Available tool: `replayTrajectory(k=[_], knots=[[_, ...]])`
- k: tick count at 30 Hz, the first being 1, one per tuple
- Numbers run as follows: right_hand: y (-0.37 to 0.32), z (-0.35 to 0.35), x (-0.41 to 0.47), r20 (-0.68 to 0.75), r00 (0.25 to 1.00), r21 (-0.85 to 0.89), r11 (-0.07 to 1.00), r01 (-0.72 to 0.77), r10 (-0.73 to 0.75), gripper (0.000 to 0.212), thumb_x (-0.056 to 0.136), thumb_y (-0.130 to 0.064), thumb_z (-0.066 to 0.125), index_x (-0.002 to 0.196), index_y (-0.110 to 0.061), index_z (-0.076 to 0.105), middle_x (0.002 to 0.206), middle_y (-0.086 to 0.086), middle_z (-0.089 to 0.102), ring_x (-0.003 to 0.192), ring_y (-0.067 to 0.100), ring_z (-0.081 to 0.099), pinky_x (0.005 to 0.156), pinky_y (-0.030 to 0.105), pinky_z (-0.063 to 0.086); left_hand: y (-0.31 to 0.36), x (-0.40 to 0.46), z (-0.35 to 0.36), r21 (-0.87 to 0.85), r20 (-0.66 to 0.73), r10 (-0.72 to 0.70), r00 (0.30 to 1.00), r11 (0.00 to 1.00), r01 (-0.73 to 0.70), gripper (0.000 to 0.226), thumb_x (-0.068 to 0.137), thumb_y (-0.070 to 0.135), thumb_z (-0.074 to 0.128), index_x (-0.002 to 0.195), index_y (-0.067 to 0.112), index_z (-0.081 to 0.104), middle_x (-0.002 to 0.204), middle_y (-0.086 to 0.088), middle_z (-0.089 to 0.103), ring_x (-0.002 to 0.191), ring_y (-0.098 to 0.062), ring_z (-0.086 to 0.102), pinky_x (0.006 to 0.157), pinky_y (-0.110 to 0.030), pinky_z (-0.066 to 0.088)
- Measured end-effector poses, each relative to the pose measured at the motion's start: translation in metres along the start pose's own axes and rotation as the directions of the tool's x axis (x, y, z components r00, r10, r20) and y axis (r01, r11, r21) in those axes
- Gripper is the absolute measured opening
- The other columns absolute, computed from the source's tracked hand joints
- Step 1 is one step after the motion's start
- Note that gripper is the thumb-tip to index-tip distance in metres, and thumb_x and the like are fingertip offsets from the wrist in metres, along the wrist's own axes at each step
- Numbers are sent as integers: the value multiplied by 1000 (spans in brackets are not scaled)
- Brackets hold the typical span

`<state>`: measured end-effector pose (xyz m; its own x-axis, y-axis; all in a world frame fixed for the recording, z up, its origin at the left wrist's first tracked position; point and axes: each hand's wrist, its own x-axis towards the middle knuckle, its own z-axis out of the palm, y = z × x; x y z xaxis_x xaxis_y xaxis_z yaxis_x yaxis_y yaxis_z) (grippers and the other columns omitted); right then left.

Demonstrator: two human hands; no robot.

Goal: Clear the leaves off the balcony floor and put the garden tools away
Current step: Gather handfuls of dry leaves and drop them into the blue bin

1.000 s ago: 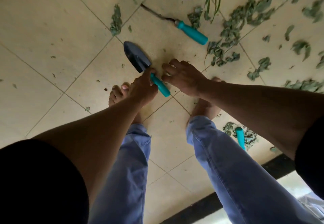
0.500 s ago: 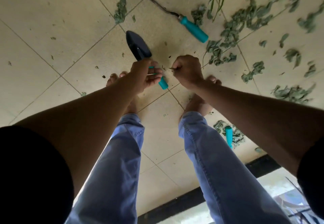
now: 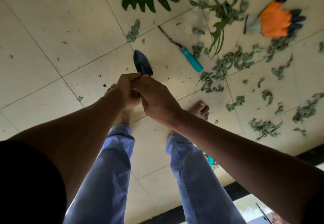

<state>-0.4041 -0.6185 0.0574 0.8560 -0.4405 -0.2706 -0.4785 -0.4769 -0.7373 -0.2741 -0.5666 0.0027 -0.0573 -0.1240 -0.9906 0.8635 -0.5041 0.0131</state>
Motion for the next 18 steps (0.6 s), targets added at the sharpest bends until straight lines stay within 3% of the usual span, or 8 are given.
replayTrajectory(k=[2, 4, 6, 8, 12, 15, 18], knots=[[-3, -5, 9, -9, 998, -1, 998, 70, -70, 36, 82, 11, 63, 116, 1, 69, 110, 19, 69, 96, 33, 68, 80, 42, 59, 6, -5, -3, 19, 2, 13, 1000, 1000, -13, 20, 92, 19, 56, 77, 12, 67, 79, -4, 61, 72, -17, 59, 73, -26, 45], [-3, -9, 25, -47, 992, -23, 993, 116, -117, 32, 83, 7, 57, 111, -1, 69, 104, 15, 67, 94, 30, 65, 77, 41, 56, 14, -8, -7, 6, -5, 45, 999, 999, -45, 32, 95, 14, 51, 67, 12, 65, 62, -3, 61, 59, -16, 61, 60, -25, 49], [8, -9, 49, -125, 986, -92, 991, 102, -113, 25, 83, 0, 54, 103, -4, 68, 95, 12, 64, 90, 29, 61, 73, 41, 53, 21, -6, -15, -71, 11, 31, 999, 997, -31, 38, 100, 17, 47, 67, 10, 65, 61, -3, 62, 52, -15, 62, 52, -20, 53], [26, -3, 78, -158, 986, -171, 985, 27, -54, 23, 85, -6, 55, 106, -8, 65, 98, 10, 62, 92, 27, 58, 74, 43, 52, 32, -5, -26, -191, -7, 2, 1000, 982, -4, 33, 101, 21, 49, 75, 7, 64, 73, -6, 63, 62, -17, 63, 57, -24, 57], [61, 15, 138, -132, 990, -410, 907, -98, 48, 41, 90, -22, 65, 130, -14, 60, 128, 15, 57, 113, 33, 55, 77, 36, 54, 48, 3, -49, -312, -44, -2, 999, 950, -12, 30, 101, 20, 47, 79, 6, 63, 75, -8, 61, 69, -19, 60, 60, -25, 58], [72, 29, 182, -75, 986, -513, 842, -166, 149, 59, 85, -30, 71, 140, -17, 51, 142, 20, 44, 124, 40, 46, 78, 40, 52, 59, 4, -62, -313, -33, 35, 999, 949, -43, 33, 101, 18, 45, 80, 2, 65, 72, -11, 61, 64, -22, 59, 62, -26, 54], [76, 41, 210, -93, 967, -534, 807, -251, 239, 58, 85, -30, 71, 137, -16, 50, 140, 21, 41, 125, 42, 43, 82, 43, 51, 67, 5, -78, -289, -26, 55, 998, 955, -60, 35, 102, 19, 45, 81, 1, 67, 70, -11, 62, 64, -23, 60, 67, -30, 54]])
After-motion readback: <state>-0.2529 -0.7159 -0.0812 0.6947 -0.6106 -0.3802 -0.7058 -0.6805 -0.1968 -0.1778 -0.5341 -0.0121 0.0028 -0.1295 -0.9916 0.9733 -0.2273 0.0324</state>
